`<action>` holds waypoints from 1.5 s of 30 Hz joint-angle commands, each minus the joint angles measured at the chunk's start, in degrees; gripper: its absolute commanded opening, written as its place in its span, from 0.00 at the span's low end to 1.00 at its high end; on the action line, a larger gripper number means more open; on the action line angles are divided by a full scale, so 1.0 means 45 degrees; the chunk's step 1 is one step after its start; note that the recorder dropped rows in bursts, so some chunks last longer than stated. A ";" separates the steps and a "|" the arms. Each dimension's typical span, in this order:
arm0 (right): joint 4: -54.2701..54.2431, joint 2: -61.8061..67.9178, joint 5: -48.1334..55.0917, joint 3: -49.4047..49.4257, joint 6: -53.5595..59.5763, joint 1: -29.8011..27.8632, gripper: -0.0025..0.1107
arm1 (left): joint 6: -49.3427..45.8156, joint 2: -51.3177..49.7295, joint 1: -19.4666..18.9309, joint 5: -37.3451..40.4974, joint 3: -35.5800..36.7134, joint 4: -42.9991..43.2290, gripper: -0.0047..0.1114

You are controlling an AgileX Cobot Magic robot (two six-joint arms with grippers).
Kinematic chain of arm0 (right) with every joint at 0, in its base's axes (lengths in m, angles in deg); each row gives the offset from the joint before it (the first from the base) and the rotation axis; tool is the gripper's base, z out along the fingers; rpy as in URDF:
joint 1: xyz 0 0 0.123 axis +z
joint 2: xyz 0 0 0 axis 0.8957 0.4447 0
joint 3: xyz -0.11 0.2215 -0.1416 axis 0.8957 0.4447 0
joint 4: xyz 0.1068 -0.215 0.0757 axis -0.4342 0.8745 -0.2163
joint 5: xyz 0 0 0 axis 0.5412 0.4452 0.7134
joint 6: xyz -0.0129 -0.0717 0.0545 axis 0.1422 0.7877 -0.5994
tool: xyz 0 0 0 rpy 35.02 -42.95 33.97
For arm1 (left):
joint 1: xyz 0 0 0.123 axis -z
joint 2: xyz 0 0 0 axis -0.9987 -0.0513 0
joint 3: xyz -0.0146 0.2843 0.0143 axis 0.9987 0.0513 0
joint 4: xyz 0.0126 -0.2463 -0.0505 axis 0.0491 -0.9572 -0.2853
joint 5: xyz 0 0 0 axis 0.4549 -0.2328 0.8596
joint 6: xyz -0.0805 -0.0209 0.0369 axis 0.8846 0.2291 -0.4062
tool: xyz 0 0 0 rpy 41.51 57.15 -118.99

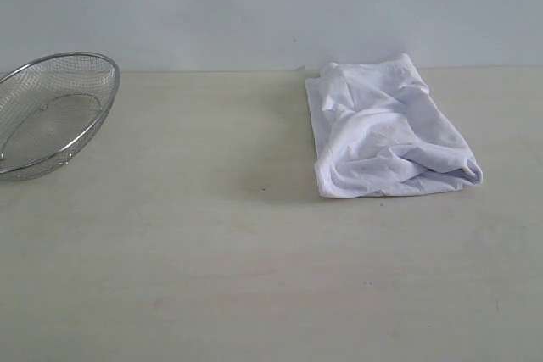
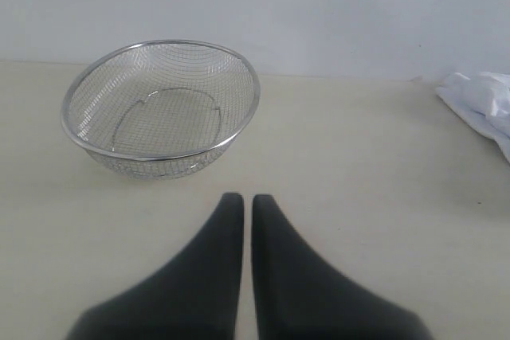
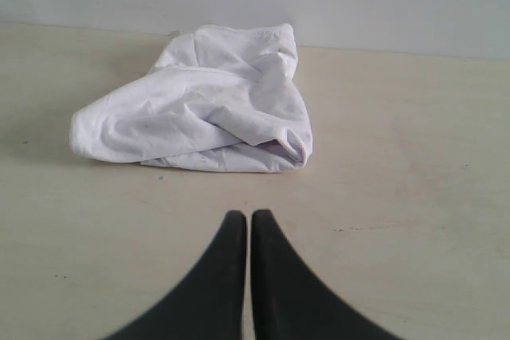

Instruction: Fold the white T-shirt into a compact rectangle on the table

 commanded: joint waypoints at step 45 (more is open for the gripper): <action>-0.0083 -0.0053 -0.7565 -0.0013 -0.1089 0.0036 0.02 | 0.0188 0.0052 -0.0015 -0.3369 0.0027 -0.0331 0.08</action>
